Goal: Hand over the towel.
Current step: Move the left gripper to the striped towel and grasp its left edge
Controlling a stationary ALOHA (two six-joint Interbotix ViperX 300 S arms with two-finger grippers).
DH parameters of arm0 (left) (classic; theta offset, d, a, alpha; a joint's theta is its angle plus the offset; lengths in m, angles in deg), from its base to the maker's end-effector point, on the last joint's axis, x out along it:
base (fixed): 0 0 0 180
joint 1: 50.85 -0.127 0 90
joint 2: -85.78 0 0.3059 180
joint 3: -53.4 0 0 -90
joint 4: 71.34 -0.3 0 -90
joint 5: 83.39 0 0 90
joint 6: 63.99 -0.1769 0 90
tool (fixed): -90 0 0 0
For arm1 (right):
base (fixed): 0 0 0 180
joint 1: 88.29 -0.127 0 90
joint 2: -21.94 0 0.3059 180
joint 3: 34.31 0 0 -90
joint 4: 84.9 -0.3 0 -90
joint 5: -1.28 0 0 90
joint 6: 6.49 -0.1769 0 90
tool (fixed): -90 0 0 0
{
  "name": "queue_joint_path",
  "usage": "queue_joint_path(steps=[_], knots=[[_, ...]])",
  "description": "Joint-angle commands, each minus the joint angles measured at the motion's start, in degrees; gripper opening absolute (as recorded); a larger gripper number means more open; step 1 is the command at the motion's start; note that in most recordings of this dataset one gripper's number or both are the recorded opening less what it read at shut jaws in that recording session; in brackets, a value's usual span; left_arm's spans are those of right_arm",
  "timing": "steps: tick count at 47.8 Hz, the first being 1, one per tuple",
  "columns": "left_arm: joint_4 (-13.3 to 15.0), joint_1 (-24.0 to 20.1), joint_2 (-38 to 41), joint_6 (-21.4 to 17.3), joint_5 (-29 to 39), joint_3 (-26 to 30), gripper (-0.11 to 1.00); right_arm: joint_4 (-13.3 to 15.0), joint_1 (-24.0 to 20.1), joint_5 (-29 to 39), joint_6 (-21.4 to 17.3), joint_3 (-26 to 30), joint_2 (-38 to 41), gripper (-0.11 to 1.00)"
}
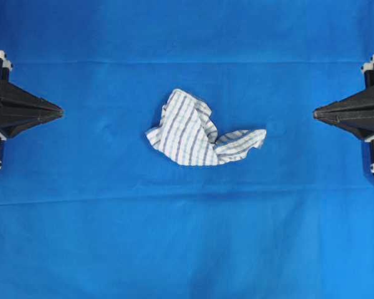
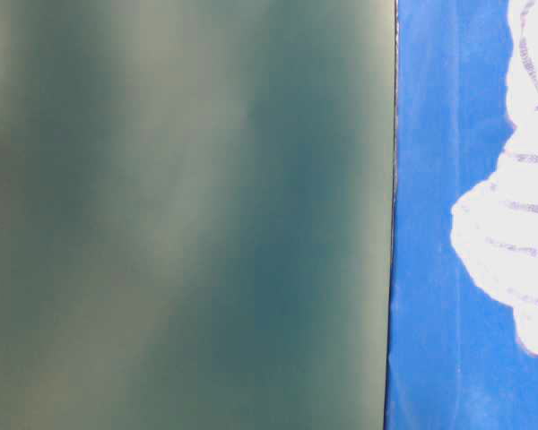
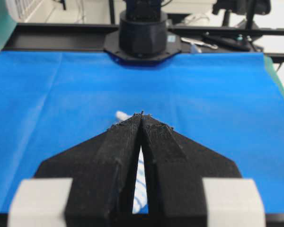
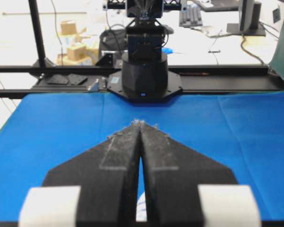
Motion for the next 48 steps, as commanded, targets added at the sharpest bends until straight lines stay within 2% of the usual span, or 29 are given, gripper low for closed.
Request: queue_joint_path(steps=[1,14,29,34,43,45,48], knots=[[0.6,0.3,1.8,-0.8,-0.8,1.6,0.00,0.2,0.1,-0.4,0.4,1.8,0.4,0.00],[0.6,0.1,6.6,-2.7,-7.1,2.8,0.00,0.3,0.2,0.3,0.4,1.9,0.6,0.00],[0.7,-1.0,23.1,-2.8,-6.5,11.2,0.03,0.2,0.1,0.8,-0.4,2.1,0.6,0.00],[0.9,-2.7,28.4,-2.0,-3.3,14.2,0.25,0.3,0.1,1.2,-0.5,2.1,0.7,0.00],[0.9,-3.1,38.1,-1.9,6.9,21.1,0.81,0.2,0.1,1.8,-0.6,2.1,0.8,0.00],[0.9,-3.2,41.1,-1.8,8.8,22.7,0.88,0.1,0.1,1.8,-0.6,2.1,1.0,0.00],[1.0,-3.2,45.2,-1.8,10.5,24.3,0.93,0.2,0.1,1.8,-0.6,2.0,1.1,0.00]])
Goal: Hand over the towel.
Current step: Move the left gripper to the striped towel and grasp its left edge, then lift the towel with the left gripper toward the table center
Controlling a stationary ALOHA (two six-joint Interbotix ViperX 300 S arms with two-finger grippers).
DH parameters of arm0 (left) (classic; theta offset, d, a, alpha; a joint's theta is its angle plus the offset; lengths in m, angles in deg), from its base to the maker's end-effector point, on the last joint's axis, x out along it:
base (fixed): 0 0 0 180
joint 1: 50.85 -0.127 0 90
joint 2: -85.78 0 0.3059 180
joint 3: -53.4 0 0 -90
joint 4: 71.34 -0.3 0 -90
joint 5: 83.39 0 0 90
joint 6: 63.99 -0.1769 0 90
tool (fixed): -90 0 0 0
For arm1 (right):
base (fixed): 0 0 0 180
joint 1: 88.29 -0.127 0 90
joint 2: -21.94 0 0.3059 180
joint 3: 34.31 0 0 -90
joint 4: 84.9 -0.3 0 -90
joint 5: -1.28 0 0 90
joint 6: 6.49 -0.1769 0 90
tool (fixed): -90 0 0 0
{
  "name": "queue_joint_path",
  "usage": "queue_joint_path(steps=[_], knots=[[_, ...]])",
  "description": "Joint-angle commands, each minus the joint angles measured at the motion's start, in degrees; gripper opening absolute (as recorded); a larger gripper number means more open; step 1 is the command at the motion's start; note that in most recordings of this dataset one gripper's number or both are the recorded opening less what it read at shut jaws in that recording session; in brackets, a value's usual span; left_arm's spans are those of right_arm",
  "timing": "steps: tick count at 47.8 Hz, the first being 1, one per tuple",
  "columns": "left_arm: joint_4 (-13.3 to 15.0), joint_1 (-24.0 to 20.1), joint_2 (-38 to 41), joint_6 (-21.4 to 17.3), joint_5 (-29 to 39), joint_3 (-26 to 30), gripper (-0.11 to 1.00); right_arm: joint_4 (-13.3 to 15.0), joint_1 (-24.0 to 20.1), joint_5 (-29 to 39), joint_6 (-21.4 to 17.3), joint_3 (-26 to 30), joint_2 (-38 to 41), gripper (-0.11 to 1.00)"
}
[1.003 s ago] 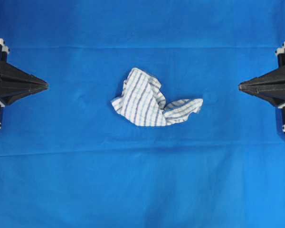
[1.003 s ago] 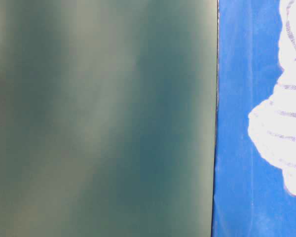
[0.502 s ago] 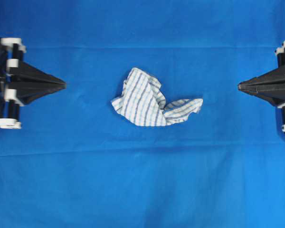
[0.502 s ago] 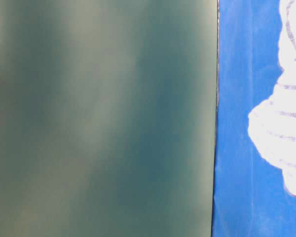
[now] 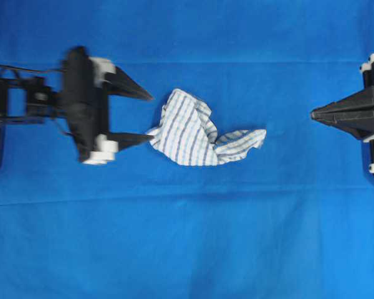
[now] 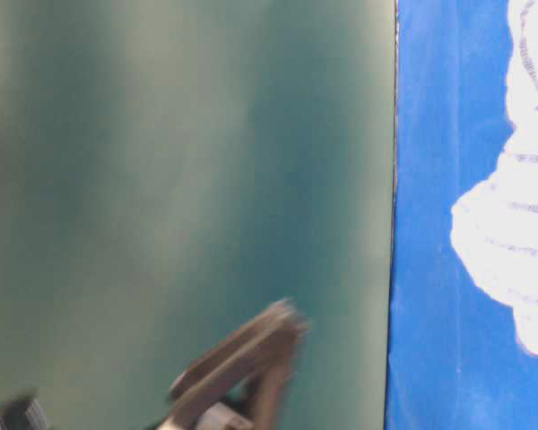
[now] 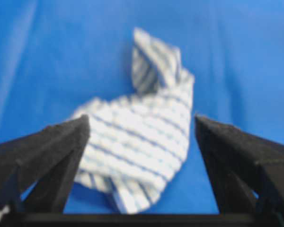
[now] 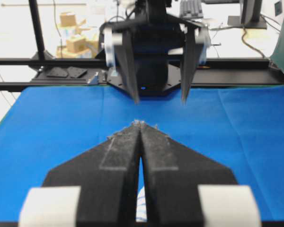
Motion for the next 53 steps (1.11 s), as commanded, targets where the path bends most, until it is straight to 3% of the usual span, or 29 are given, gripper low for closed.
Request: queue_joint_path(steps=[1,16,38,41,53], knots=[[0.1,-0.2,5.3,0.2,2.5,3.6,0.93,0.0,0.1,-0.2,-0.1,1.3,0.6,0.00],[0.1,-0.4,20.9,0.1,3.7,8.4,0.94,-0.1,0.2,-0.4,-0.1,1.1,2.1,0.00],[0.1,-0.4,25.5,-1.1,5.4,9.5,0.90,-0.1,0.1,-1.2,-0.1,1.1,3.5,0.00],[0.1,-0.4,25.5,-1.1,6.9,10.0,0.81,-0.1,0.1,-1.2,-0.1,1.1,3.6,0.00],[0.1,-1.1,22.6,-1.0,8.3,10.2,0.16,-0.1,0.1,-1.2,-0.1,1.1,3.6,0.00]])
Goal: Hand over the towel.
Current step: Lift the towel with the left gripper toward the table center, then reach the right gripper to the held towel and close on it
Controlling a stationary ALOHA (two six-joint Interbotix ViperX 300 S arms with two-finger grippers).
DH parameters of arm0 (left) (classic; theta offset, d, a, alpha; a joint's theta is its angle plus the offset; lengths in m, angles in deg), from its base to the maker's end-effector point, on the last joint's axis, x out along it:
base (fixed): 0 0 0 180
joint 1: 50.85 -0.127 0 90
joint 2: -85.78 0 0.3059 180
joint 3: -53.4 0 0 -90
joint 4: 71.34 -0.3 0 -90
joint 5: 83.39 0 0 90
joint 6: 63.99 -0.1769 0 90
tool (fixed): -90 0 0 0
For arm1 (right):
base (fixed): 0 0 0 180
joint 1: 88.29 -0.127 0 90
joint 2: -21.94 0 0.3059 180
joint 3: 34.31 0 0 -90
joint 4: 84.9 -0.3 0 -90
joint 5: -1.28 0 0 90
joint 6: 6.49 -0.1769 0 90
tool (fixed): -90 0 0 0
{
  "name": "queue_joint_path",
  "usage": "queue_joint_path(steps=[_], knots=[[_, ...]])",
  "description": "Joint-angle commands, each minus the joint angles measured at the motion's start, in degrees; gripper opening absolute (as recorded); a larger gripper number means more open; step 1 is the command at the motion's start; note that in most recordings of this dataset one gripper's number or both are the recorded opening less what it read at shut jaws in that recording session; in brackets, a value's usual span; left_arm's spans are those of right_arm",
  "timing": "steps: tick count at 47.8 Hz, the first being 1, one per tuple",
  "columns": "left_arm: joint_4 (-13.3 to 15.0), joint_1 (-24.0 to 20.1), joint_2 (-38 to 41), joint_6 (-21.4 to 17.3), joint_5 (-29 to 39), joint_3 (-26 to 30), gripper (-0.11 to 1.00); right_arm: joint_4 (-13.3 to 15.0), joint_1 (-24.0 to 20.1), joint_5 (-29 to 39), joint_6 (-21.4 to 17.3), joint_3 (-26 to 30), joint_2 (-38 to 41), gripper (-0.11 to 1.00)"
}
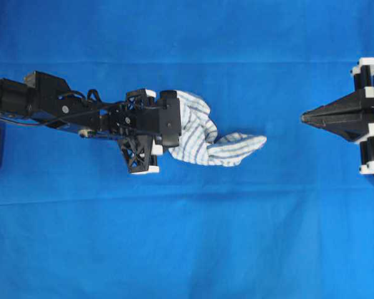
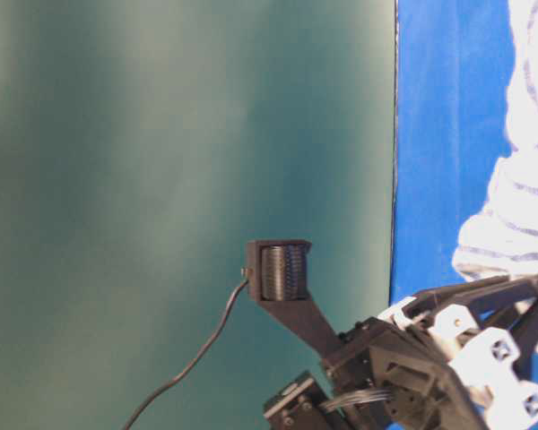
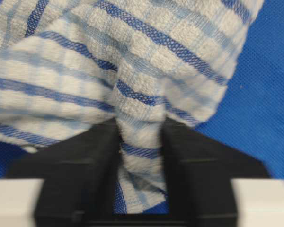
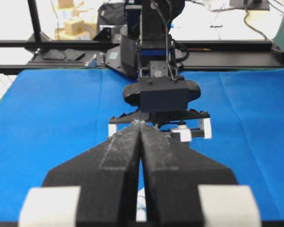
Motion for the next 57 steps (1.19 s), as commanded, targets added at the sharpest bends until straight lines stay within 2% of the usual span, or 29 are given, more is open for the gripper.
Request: queue_joint_path(steps=[1,3,20,33,44,57], knots=[[0.1,-0.7,-3.3,0.2,0.3,0.5,0.12,-0.1,0.0,-0.7,-0.1,1.1,0.3,0.00],[0.1,-1.0,-4.6,0.2,0.4,0.4,0.09,-0.1,0.0,-0.5,-0.1,1.1,0.3,0.00],[0.1,-0.5,-20.0,0.2,-0.2,0.7,0.09,-0.1,0.0,-0.5,-0.1,1.2,0.3,0.00],[0.1,2.1,-31.0,0.1,-4.9,0.3,0.09,-0.1,0.0,-0.8,0.0,1.1,0.3,0.00],[0.1,2.5,-33.6,0.2,-10.8,-1.6,0.09,0.0,0.0,-1.9,0.1,1.1,0.7,0.00],[0.1,2.5,-33.3,0.2,-10.9,-1.3,0.09,-0.5,0.0,-3.3,-0.3,1.0,1.8,0.00]])
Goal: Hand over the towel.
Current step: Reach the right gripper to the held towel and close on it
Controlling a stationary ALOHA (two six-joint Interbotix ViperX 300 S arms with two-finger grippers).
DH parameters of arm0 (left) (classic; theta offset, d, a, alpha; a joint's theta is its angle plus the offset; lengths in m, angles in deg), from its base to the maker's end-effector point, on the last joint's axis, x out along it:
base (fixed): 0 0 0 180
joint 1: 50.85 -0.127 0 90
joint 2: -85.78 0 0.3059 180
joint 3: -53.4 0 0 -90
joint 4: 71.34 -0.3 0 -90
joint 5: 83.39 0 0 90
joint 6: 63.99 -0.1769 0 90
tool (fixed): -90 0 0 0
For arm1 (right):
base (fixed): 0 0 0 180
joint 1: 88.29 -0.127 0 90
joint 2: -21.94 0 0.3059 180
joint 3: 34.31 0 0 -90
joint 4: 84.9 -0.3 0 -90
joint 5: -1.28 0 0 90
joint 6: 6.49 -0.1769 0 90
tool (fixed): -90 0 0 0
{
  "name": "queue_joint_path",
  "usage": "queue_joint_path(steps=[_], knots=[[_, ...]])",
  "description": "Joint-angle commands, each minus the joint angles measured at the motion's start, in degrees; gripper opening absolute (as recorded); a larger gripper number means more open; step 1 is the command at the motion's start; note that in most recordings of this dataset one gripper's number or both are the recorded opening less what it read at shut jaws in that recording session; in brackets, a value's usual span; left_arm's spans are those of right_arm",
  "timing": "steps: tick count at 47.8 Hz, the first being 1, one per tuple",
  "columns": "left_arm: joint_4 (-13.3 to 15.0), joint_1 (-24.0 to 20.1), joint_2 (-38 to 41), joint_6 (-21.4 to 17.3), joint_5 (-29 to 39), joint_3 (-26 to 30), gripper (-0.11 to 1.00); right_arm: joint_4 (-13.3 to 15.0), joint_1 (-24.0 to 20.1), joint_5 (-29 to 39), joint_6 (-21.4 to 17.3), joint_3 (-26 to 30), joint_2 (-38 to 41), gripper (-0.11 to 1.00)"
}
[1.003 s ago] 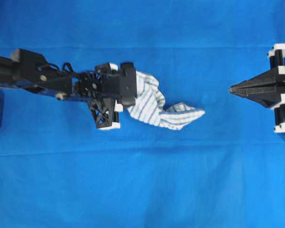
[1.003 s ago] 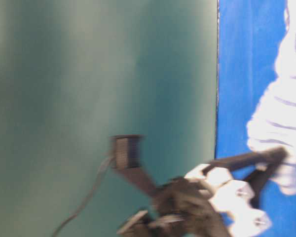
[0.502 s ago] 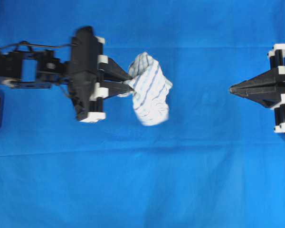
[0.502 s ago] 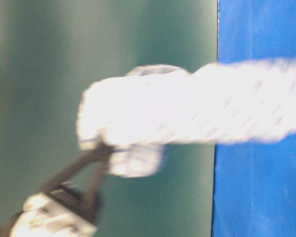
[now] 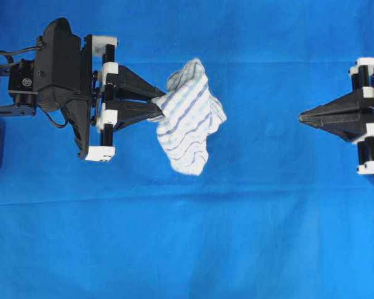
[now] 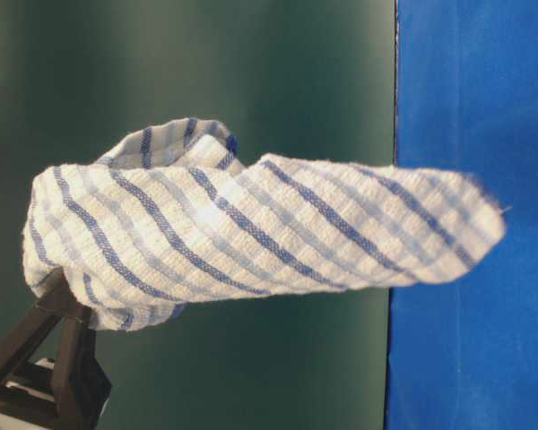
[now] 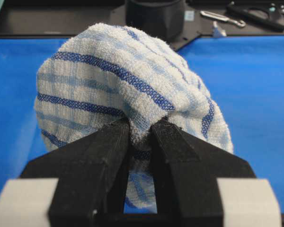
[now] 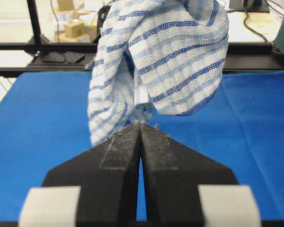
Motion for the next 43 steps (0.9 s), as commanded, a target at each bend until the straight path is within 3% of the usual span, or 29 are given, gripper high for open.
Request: queue_joint_path(steps=[1,7,15,24,28,43], knots=[[0.1,0.2,-0.5,0.0,-0.7,0.9,0.09,-0.5,0.0,-1.5,-0.1,1.1,0.7,0.00],[0.1,0.3,-0.4,-0.1,-0.9,1.0,0.09,-0.9,-0.2,-3.3,-0.4,1.6,2.1,0.00],[0.1,0.3,-0.4,-0.1,-1.1,1.0,0.09,-0.7,-2.3,-8.8,-3.7,3.1,7.4,0.03],[0.1,0.2,-0.4,-0.1,-1.1,1.0,0.09,-1.1,-2.6,-15.1,-6.1,7.2,18.4,0.57],[0.1,0.3,-0.3,0.0,-1.1,0.9,0.09,-2.1,-2.5,-16.8,-6.3,10.8,24.0,0.71],[0.1,0.3,-0.4,0.0,-1.0,0.6,0.09,-2.8,-2.1,-17.0,-6.2,22.5,38.5,0.73]])
